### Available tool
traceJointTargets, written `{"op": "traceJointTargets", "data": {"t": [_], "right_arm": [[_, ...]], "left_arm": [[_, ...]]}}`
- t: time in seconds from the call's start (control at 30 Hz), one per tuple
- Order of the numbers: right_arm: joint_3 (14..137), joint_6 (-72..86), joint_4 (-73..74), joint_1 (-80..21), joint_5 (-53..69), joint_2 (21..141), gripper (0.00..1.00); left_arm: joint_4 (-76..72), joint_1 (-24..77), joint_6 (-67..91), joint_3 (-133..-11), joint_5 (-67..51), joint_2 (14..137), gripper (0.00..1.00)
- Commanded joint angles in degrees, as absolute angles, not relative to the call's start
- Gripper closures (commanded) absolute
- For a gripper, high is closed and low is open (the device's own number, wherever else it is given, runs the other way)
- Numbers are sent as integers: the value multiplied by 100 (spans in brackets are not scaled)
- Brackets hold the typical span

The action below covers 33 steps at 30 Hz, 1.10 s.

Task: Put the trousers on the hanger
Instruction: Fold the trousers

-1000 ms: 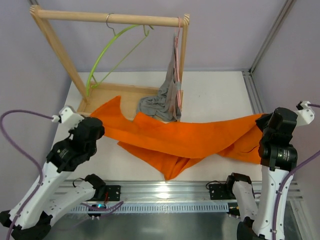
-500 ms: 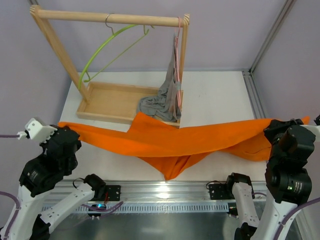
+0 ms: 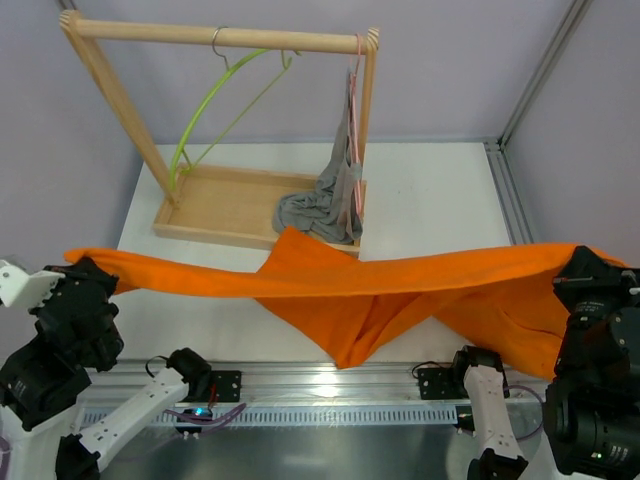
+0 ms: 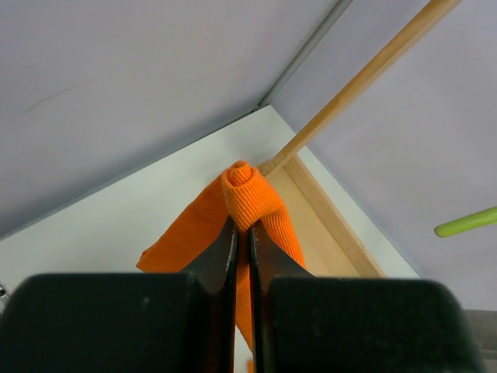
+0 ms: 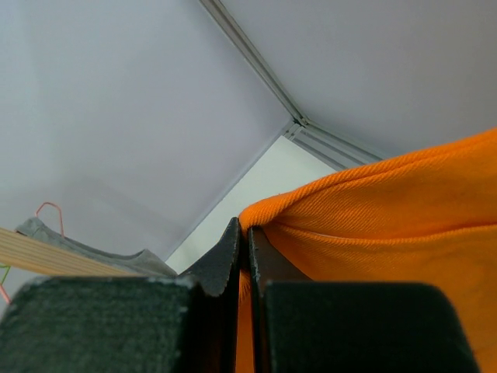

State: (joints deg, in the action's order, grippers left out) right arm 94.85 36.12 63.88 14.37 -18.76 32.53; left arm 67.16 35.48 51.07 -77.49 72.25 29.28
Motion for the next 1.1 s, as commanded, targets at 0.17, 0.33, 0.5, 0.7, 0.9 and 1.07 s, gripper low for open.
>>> {"op": "traceJointTargets", "data": {"t": [0.17, 0.33, 0.5, 0.7, 0.9, 1.07], "right_arm": [[7359, 3814, 4246, 1459, -1381, 4225, 96], [6207, 3955, 3203, 1450, -792, 4904, 96], [5784, 3947, 2638, 1450, -668, 5378, 96], [5669, 3885, 2128, 1459, -633, 5774, 96], [5564, 4095, 1486, 1441, -387, 6257, 96], [5563, 4271, 792, 1363, -282, 6600, 96]], "left_arm": [[6337, 3516, 5545, -6541, 7330, 3743, 99], [6135, 3358, 5835, -6039, 7348, 4420, 100], [5161, 2182, 5240, -5363, 5843, 4772, 99], [4229, -374, 4588, -5010, 3422, 5087, 100], [4017, -1459, 4290, -5326, 2206, 5984, 99], [3393, -1468, 4201, -5484, 2004, 6354, 100]]}}
